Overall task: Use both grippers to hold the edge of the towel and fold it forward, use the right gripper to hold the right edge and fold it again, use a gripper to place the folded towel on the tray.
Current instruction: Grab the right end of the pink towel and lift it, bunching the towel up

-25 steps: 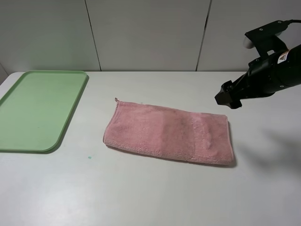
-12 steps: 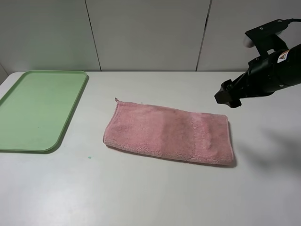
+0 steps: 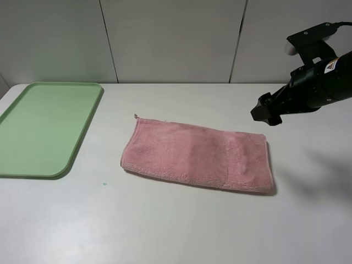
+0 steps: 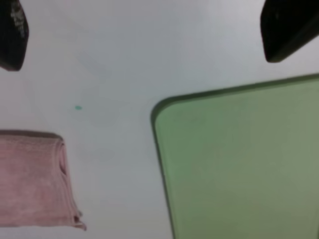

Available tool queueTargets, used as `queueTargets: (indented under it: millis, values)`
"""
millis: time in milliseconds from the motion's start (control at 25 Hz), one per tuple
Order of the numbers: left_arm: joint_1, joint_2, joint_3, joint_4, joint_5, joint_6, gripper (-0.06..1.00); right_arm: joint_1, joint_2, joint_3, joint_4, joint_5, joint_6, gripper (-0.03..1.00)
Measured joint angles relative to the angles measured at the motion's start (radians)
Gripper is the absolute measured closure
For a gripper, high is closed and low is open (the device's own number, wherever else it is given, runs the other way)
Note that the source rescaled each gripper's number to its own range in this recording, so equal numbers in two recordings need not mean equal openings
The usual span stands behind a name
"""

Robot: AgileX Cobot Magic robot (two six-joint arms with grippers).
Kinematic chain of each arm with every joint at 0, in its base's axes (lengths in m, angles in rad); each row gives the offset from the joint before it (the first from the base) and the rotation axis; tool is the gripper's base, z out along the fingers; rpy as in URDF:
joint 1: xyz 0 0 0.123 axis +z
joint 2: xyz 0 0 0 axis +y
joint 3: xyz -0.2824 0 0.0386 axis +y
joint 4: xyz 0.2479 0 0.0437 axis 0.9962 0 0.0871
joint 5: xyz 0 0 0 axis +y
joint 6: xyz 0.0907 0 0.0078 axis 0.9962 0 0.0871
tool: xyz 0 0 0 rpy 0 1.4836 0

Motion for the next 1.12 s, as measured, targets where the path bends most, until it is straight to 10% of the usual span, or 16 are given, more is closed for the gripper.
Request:
queueTargets:
  millis: [1120]
  values:
    - [0.0, 0.0, 0.0, -0.007, 0.0, 0.011, 0.04, 0.0, 0.0, 0.0, -0.002, 0.007, 0.18, -0.03]
